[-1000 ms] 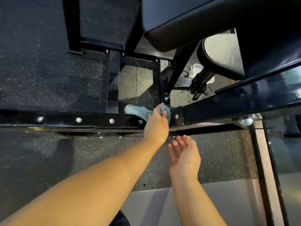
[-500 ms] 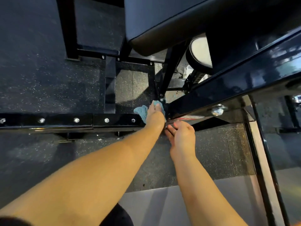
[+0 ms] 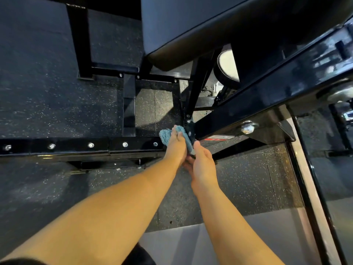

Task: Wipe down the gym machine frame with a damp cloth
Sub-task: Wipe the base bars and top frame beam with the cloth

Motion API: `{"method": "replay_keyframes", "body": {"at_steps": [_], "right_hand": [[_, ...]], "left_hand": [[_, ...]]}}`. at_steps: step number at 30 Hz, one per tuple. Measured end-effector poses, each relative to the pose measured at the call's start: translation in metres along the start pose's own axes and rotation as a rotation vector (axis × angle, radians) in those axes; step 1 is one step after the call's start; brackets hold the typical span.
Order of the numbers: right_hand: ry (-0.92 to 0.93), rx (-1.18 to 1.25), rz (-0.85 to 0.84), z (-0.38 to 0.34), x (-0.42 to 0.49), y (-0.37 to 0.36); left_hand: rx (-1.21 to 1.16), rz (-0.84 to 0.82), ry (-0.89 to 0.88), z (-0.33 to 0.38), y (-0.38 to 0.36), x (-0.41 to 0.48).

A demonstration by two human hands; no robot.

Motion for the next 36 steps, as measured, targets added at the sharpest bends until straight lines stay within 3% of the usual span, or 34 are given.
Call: {"method": "replay_keyframes", "body": {"at_steps": [4, 6, 9, 11, 14, 16, 18, 20, 24, 27, 31, 33, 36], "right_hand": [[0.054, 0.001, -0.002, 0.008, 0.001, 0.001], [0.048, 0.036, 0.019, 0.014, 0.002, 0.003], [0.02, 0.004, 0.091, 0.027, 0.008, 0.009], [0.065, -0.084, 0.14, 0.023, 0.008, 0.012], [0.377, -0.359, 0.161, -0.01, -0.009, 0.008], [0.705, -0.573, 0.05, -0.032, -0.03, -0.019], [0.941, -0.754, -0.129, -0.029, -0.043, -0.056], [0.945, -0.898, -0.274, -0.005, -0.029, -0.083], [0.756, -1.269, -0.323, 0.042, 0.024, -0.101], [0.695, -1.55, -0.288, 0.069, 0.052, -0.101], [0.902, -1.406, -0.137, 0.075, 0.032, -0.129], [1.016, -1.511, -0.233, 0.106, 0.004, -0.179], [1.134, -1.452, -0.463, 0.15, -0.046, -0.257]], "left_hand": [[-0.094, -0.16, -0.095, 0.008, -0.008, -0.016], [-0.027, -0.187, -0.162, 0.011, -0.005, -0.02], [0.299, -0.12, -0.105, 0.0, 0.008, -0.005], [0.342, -0.047, -0.068, -0.004, 0.017, 0.001], [0.383, 0.119, -0.233, 0.013, 0.042, 0.001], [0.462, 0.239, -0.345, 0.022, 0.067, 0.0], [0.622, 0.256, -0.397, 0.023, 0.079, 0.005], [0.823, 0.245, -0.394, 0.017, 0.09, 0.011], [1.117, 0.056, -0.453, -0.004, 0.116, 0.006], [1.319, 0.231, -0.359, -0.023, 0.183, -0.011], [1.422, 0.452, -0.149, -0.054, 0.268, -0.04], [1.322, 0.508, -0.062, -0.07, 0.297, -0.053], [1.166, 0.537, -0.135, -0.076, 0.315, -0.063]]}}
Point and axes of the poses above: each hand's wrist, its own x-axis towards the middle knuckle, its own y-axis out of the back of the hand, z = x × y, the point moved 10 cm from there along x, towards the middle knuckle, and after that the axes turned 12 degrees about x, right-handed, at the moved point
